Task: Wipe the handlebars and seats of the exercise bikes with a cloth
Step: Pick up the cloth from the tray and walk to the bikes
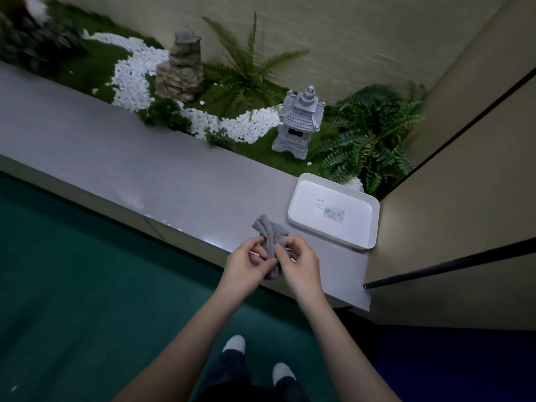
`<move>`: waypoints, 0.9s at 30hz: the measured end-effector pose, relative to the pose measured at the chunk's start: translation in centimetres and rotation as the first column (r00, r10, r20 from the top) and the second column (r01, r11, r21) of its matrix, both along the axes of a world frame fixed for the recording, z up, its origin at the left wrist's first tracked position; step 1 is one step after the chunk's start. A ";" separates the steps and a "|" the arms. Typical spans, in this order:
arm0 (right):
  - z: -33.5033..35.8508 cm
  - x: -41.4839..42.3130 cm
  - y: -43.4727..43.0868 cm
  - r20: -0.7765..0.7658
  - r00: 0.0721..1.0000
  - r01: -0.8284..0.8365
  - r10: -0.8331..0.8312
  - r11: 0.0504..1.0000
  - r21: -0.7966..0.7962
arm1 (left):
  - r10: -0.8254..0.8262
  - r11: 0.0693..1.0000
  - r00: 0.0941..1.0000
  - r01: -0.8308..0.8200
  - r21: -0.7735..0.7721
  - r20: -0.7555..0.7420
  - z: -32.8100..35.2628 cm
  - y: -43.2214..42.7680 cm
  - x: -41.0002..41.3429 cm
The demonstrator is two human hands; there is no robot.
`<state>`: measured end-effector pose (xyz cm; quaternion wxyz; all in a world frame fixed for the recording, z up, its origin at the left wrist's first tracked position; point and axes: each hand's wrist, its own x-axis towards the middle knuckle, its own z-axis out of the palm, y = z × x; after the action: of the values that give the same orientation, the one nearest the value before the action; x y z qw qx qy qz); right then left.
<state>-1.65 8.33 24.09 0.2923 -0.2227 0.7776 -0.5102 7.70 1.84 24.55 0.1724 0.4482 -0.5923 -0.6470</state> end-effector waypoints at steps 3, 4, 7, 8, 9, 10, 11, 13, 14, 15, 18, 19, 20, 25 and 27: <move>0.4 0.1 1.4 0.107 0.994 -0.015 0.021 0.998 -0.058 | -0.076 0.997 0.995 0.078 0.017 -0.059 1.2 1.8 1.0; 0.5 -0.2 2.1 0.096 0.994 -0.042 0.045 0.998 -0.039 | -0.093 0.995 0.993 0.095 0.026 -0.074 1.5 2.6 1.2; 0.8 -1.5 4.3 0.115 0.984 -0.135 0.135 0.991 -0.010 | 0.019 0.980 0.988 0.012 0.199 -0.154 2.2 5.1 1.2; 1.0 -2.1 5.0 0.125 0.978 -0.166 0.168 0.986 -0.022 | 0.079 0.971 0.981 -0.036 0.236 -0.175 2.2 5.9 1.2; 1.2 -2.6 5.8 0.128 0.972 -0.192 0.195 0.981 -0.033 | 0.143 0.966 0.976 -0.102 0.236 -0.164 2.2 6.7 1.2; 1.5 -3.1 6.4 0.129 0.967 -0.217 0.221 0.975 -0.045 | 0.217 0.959 0.969 -0.189 0.213 -0.117 2.1 7.5 1.4; 1.8 -3.6 7.1 0.136 0.958 -0.245 0.251 0.968 -0.061 | 0.292 0.941 0.954 -0.275 0.198 -0.062 1.7 8.3 1.7; 2.5 -4.2 8.2 0.161 0.927 -0.328 0.339 0.940 -0.091 | 0.362 0.899 0.932 -0.352 0.260 0.011 1.2 10.2 2.2; 2.8 -4.2 8.7 0.175 0.901 -0.383 0.397 0.917 -0.109 | 0.347 0.881 0.938 -0.328 0.341 0.006 1.0 11.2 2.3; 3.2 -4.1 9.2 0.192 0.869 -0.439 0.457 0.889 -0.127 | 0.328 0.858 0.944 -0.279 0.431 -0.043 0.8 12.2 2.3; 3.8 -3.3 10.4 0.266 0.738 -0.605 0.621 0.782 -0.148 | 0.489 0.730 0.822 -0.202 0.653 -0.292 1.0 14.4 2.6; 3.8 -2.9 10.7 0.287 0.690 -0.657 0.664 0.741 -0.136 | 0.576 0.687 0.744 -0.215 0.694 -0.339 1.2 14.9 3.0; 3.8 -2.5 10.9 0.290 0.647 -0.708 0.705 0.697 -0.117 | 0.648 0.654 0.670 -0.247 0.715 -0.362 1.2 15.4 3.6; 3.6 0.7 11.9 0.215 0.460 -0.875 0.861 0.481 -0.054 | 0.784 0.613 0.514 -0.552 0.565 -0.347 1.4 18.5 8.0; 3.5 2.5 12.0 0.215 0.375 -0.918 0.902 0.393 -0.047 | 0.791 0.611 0.508 -0.633 0.474 -0.341 1.6 19.9 9.5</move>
<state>0.86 20.37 27.58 0.6115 -0.5472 0.5121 -0.2537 17.22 21.76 26.17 0.5113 0.4805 -0.1796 -0.6896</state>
